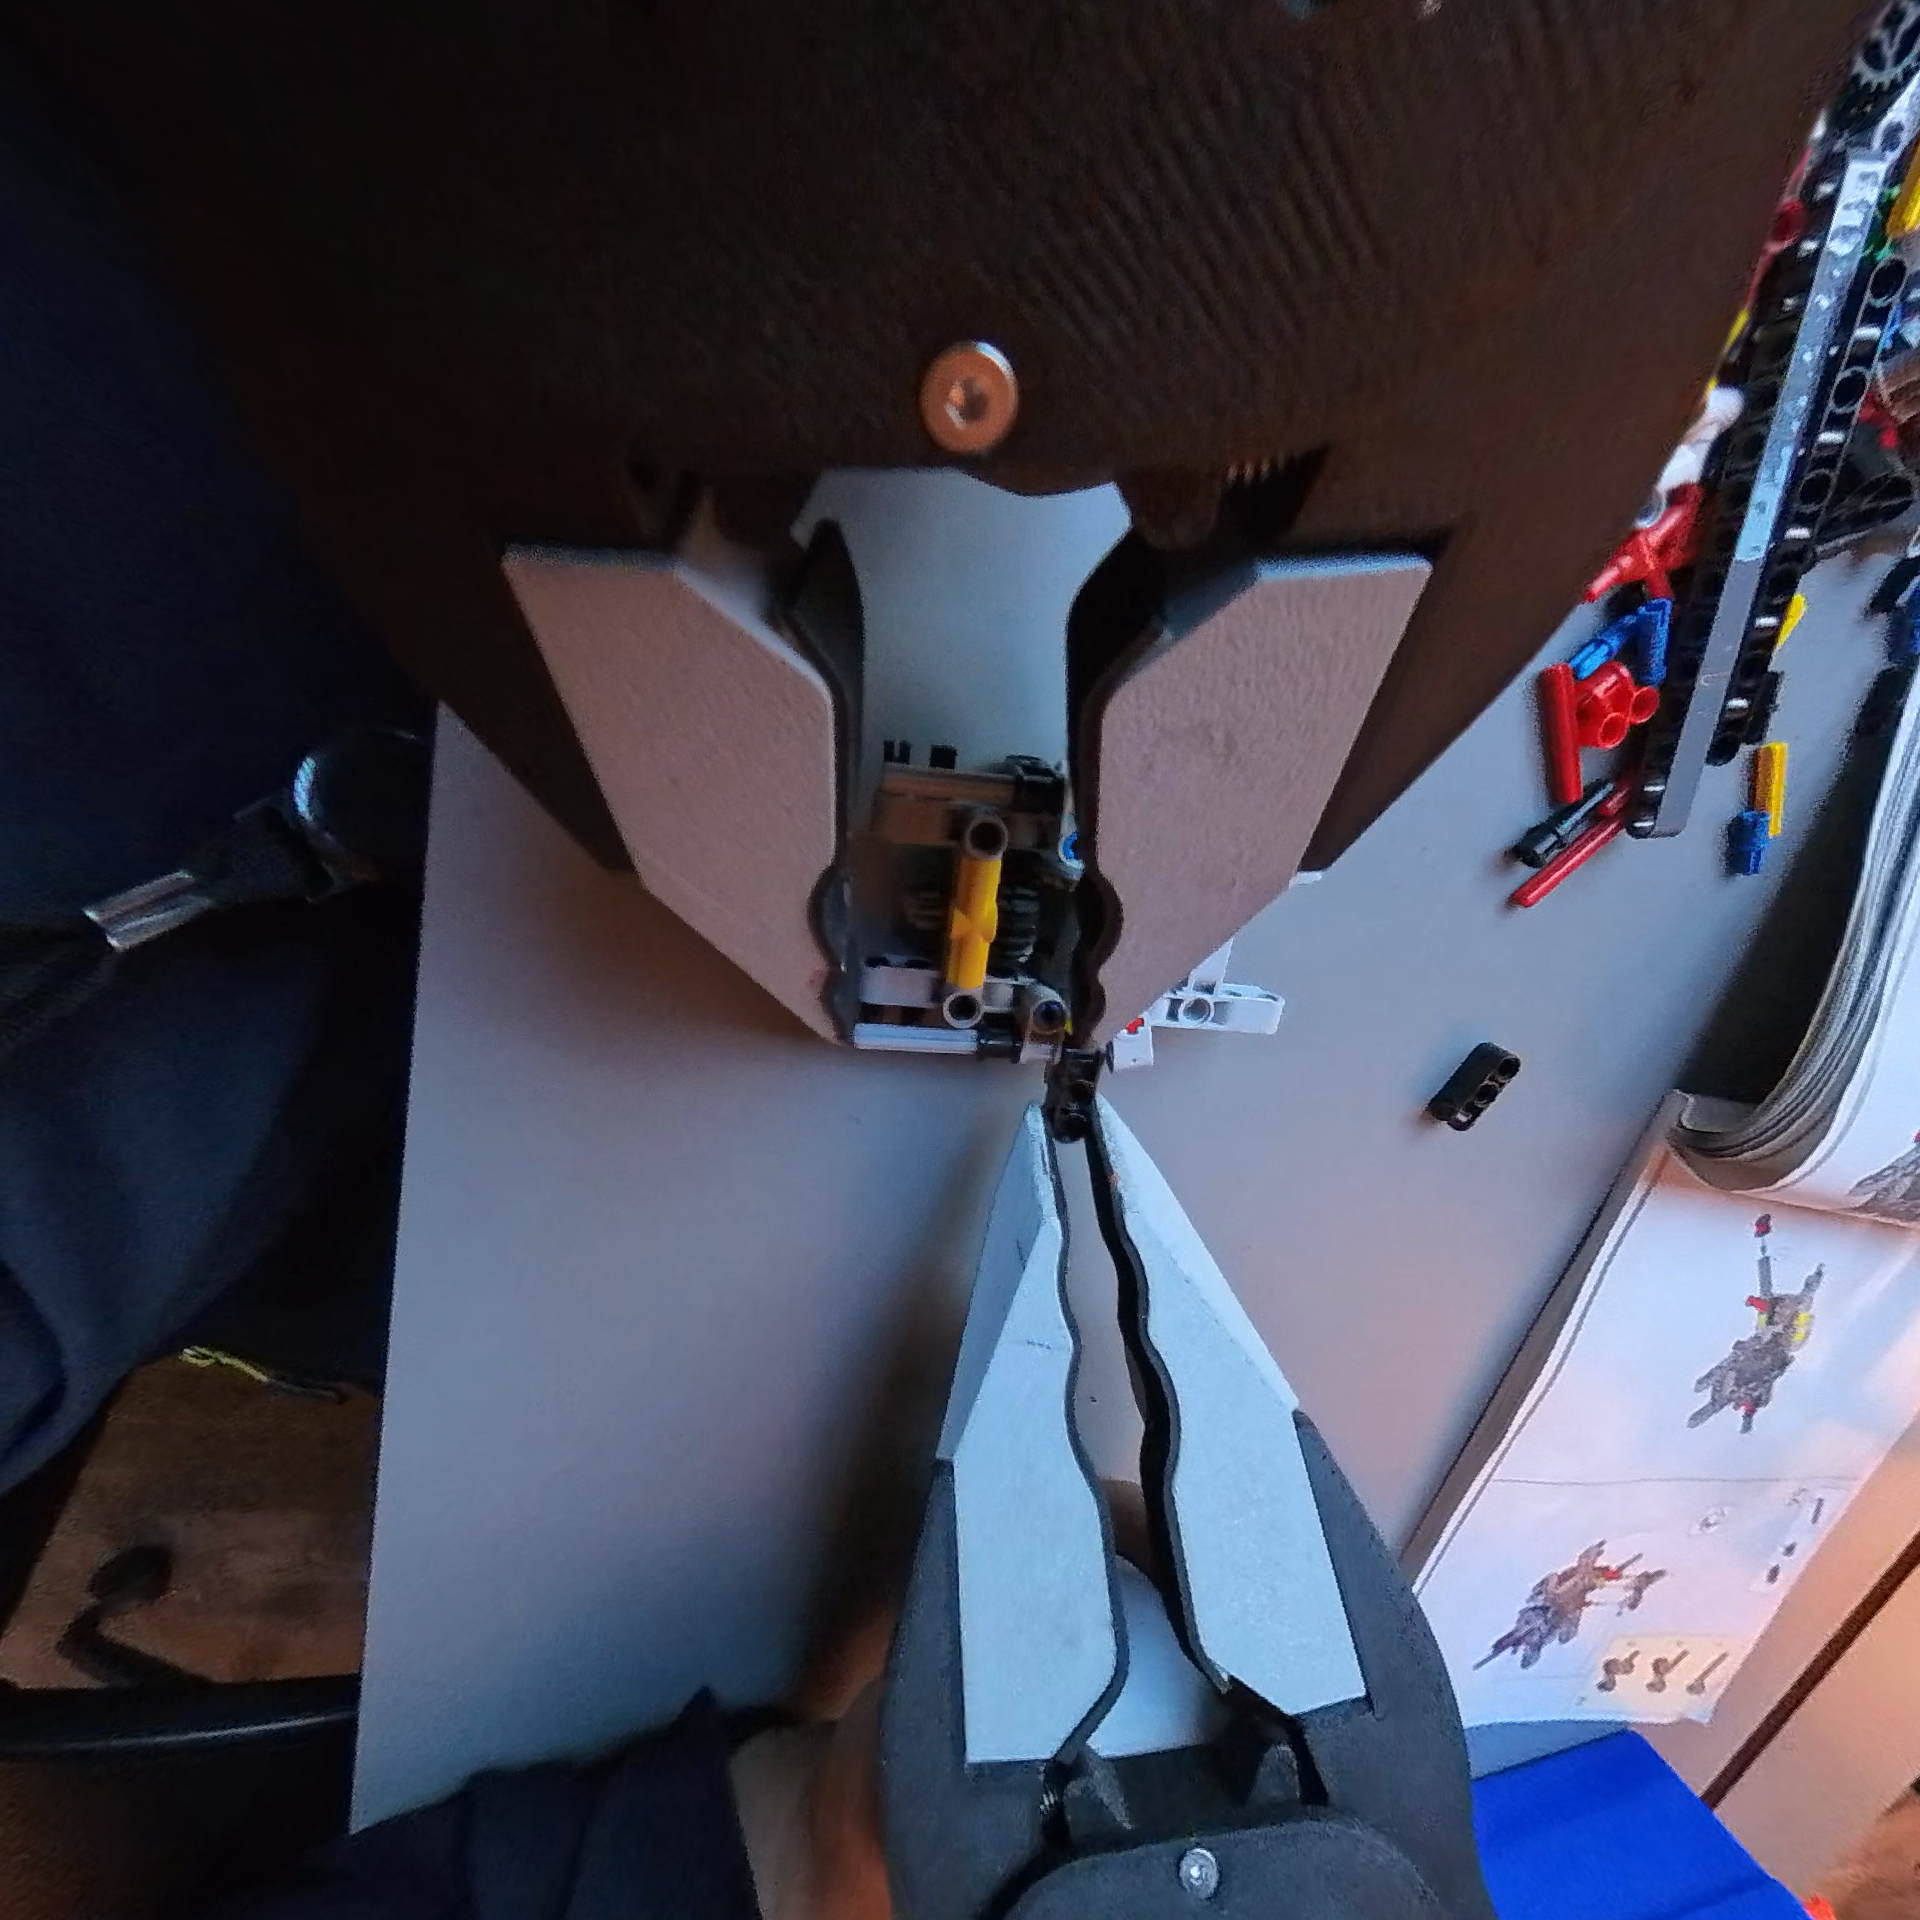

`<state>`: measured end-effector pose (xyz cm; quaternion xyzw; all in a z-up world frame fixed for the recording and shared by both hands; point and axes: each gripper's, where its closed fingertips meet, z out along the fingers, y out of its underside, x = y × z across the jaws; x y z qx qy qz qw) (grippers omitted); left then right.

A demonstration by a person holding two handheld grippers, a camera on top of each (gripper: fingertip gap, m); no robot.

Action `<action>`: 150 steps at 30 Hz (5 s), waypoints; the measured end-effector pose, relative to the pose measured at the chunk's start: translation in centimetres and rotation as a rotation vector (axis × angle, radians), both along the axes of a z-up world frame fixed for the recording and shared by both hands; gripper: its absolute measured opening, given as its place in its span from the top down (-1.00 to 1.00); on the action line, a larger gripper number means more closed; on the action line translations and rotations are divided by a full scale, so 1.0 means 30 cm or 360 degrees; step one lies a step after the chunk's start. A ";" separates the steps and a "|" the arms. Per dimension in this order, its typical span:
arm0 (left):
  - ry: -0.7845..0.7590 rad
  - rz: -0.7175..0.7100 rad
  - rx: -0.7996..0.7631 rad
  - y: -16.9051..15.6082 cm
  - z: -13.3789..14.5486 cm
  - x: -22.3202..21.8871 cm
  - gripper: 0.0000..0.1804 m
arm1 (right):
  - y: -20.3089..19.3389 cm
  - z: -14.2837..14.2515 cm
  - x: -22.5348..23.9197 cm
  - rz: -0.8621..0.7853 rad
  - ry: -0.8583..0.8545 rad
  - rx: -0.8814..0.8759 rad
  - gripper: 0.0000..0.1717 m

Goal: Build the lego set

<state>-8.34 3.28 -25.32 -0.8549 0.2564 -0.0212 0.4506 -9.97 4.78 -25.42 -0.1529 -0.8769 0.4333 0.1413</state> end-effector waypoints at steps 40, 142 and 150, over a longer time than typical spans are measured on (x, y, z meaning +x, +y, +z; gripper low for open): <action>0.0017 -0.0009 -0.0008 -0.002 -0.007 -0.004 0.58 | -0.003 -0.005 0.005 0.0025 0.0212 0.0108 0.94; -0.0303 0.0175 0.0023 0.019 0.133 -0.052 0.77 | 0.051 0.108 0.001 -0.0093 0.0116 -0.0045 0.96; -0.0772 0.0262 -0.0162 0.074 0.131 -0.039 0.84 | 0.020 0.130 0.011 -0.0114 0.0275 0.0082 0.96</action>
